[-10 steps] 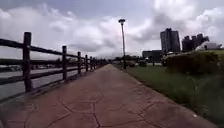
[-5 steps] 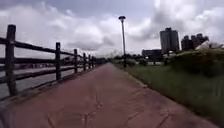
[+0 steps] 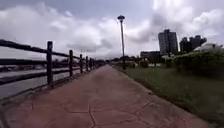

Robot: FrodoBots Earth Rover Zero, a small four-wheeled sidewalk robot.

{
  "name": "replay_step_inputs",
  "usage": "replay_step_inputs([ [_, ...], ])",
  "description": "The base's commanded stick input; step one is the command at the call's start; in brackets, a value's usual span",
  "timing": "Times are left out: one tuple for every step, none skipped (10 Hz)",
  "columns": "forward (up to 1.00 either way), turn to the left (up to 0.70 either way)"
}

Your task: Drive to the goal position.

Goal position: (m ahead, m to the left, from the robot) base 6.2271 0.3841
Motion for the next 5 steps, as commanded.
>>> replay_step_inputs([
  [0.00,0.00],
  [0.00,0.00],
  [0.00,0.00],
  [0.00,0.00],
  [0.00,0.00],
])
